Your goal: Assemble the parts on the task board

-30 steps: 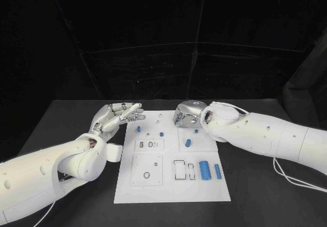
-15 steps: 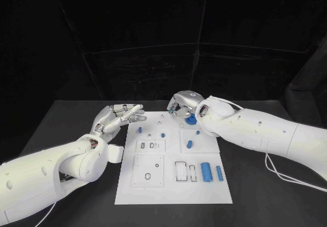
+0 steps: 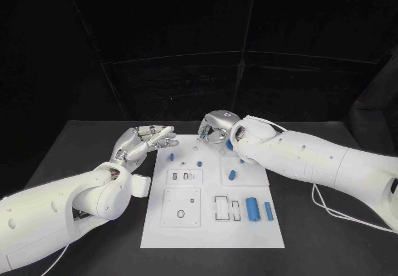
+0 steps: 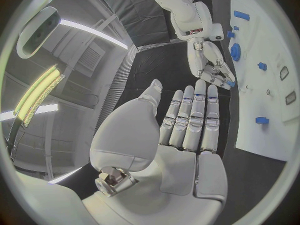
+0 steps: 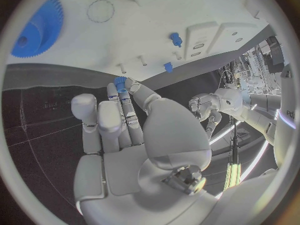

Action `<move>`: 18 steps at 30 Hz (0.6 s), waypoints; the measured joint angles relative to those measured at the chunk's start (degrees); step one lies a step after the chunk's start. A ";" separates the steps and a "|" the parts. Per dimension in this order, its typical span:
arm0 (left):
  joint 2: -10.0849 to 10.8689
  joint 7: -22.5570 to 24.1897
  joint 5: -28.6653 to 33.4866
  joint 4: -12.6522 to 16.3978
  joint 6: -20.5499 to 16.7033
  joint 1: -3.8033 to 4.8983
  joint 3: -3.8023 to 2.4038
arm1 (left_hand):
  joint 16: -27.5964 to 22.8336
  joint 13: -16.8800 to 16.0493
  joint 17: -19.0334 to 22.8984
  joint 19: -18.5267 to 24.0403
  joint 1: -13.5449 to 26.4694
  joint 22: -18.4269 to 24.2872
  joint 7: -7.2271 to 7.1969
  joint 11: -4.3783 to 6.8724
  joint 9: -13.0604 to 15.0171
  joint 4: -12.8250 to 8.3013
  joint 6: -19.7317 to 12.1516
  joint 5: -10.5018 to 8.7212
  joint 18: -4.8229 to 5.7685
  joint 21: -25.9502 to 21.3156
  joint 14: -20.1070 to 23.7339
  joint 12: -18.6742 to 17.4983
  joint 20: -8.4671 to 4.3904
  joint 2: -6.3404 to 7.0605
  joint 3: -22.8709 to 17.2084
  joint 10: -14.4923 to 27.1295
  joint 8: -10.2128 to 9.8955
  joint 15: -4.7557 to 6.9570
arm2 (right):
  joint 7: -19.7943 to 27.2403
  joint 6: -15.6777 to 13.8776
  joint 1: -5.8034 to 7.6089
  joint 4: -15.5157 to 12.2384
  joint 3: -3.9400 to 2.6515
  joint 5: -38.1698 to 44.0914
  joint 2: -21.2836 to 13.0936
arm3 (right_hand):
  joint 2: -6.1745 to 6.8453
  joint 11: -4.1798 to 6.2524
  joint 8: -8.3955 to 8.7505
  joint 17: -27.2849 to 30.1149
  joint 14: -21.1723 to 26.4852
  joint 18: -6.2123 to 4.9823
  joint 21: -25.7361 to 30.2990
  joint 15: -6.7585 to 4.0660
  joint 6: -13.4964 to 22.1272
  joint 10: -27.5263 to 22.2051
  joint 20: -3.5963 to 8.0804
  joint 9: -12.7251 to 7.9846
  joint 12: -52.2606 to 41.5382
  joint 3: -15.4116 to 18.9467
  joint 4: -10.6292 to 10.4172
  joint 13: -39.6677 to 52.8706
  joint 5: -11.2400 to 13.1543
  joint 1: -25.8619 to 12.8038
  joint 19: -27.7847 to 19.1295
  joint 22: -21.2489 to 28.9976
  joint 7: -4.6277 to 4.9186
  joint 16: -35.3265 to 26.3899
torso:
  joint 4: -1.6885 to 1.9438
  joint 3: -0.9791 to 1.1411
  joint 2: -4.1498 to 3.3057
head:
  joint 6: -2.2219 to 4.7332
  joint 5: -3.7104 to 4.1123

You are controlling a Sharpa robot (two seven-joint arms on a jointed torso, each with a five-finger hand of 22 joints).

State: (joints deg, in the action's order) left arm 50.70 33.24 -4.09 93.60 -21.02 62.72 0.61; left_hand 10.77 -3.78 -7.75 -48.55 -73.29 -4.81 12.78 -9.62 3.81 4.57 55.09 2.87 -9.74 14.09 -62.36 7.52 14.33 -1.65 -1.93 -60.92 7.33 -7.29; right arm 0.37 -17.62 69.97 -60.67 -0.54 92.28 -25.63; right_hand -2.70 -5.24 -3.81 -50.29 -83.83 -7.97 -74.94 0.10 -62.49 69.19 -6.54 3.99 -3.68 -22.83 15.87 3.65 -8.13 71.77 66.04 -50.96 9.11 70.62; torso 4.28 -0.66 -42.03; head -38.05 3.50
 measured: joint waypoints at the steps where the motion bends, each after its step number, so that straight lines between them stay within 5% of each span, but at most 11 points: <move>1: 0.02 0.00 0.00 0.02 0.00 0.05 0.00 | 0.00 0.00 0.00 0.00 0.00 0.00 0.00 0.00 0.00 0.00 0.00 0.00 0.00 0.00 0.00 0.00 0.00 0.00 0.00 0.00 0.00 0.00 | 0.01 0.45 0.00 0.13 0.00 0.02 0.14 | 0.22 0.00 0.00 0.02 0.00 0.00 0.00 0.00 0.00 0.00 0.00 0.00 0.00 -0.01 0.00 -0.02 0.01 0.22 0.00 0.00 0.00 0.00 | 0.02 0.00 -0.05 | 0.00 -0.04; 18: 0.03 0.00 0.00 -0.04 0.01 0.30 0.00 | 0.01 -0.01 0.00 0.02 0.00 0.05 0.00 0.00 0.00 0.00 0.00 0.00 0.00 0.00 0.00 0.00 -0.02 0.00 0.00 0.00 0.00 0.00 | -0.16 2.57 0.06 1.76 -0.01 0.55 2.03 | 0.52 0.00 0.00 0.02 0.00 -0.01 0.00 0.00 0.20 -0.01 0.00 0.00 0.01 -0.17 -0.15 -0.06 0.01 -0.08 0.00 0.01 0.20 -0.01 | 0.23 -0.04 -0.37 | -0.15 -0.12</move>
State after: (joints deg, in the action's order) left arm 50.73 33.24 -4.10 93.56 -21.01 63.02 0.61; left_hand 10.77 -3.79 -7.75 -48.53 -73.29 -4.76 12.78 -9.62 3.81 4.57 55.08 2.87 -9.74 14.09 -62.36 7.52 14.31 -1.65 -1.93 -60.91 7.33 -7.28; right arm 0.21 -15.05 70.03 -58.91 -0.55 92.84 -23.60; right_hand -2.18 -5.24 -3.81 -50.27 -83.83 -7.98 -74.94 0.10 -62.29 69.19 -6.54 4.00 -3.67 -23.00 15.71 3.59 -8.12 71.70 66.04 -50.95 9.31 70.61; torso 4.51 -0.70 -42.40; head -38.20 3.39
